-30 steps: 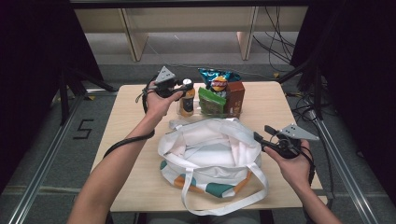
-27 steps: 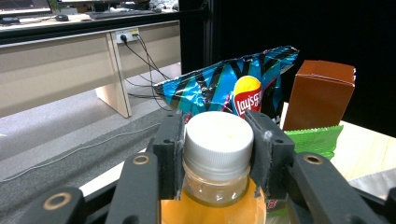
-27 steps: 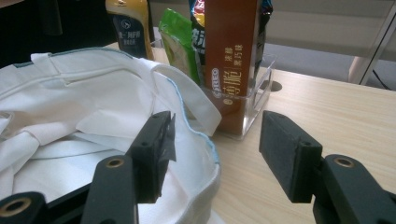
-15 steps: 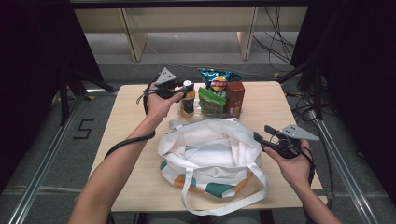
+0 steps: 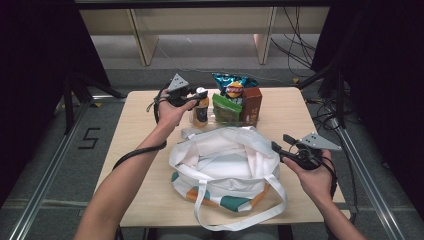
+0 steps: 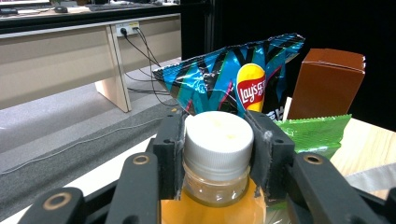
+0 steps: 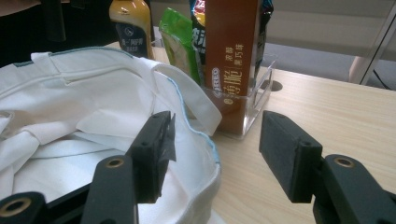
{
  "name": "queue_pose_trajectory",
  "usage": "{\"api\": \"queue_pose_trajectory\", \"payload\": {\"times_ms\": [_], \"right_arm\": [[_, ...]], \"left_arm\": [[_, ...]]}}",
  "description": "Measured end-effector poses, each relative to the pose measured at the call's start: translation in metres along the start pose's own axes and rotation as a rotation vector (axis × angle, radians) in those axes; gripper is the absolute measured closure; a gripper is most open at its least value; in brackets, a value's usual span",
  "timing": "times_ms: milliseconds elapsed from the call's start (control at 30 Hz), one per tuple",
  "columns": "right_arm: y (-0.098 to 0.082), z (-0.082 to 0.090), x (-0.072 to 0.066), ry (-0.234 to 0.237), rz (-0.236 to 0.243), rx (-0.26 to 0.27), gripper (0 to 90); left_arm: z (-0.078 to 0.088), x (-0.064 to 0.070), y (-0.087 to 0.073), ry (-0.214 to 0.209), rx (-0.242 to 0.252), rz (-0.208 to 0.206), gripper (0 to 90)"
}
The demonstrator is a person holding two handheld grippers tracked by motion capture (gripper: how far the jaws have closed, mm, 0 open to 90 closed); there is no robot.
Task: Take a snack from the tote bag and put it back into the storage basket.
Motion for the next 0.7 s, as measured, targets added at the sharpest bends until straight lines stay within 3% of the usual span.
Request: {"api": "queue_pose_trajectory", "payload": {"times_ms": [700], "right_arm": [[0.0004, -0.0015, 0.0002, 0.011, 0.013, 0.007, 44.4]], "left_arm": [[-0.0036, 0.0003, -0.008, -0.003, -0.016, 0.004, 58.9]]}}
Point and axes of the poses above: each handheld gripper's, and its own axes: z roughly backward along the jaws, y roughly out of its top, x roughly to its right, the point moved 9 cm from there along -z, roughly forward along the jaws, and after that the axes turned 1 degree about y, right-handed, at the moved point
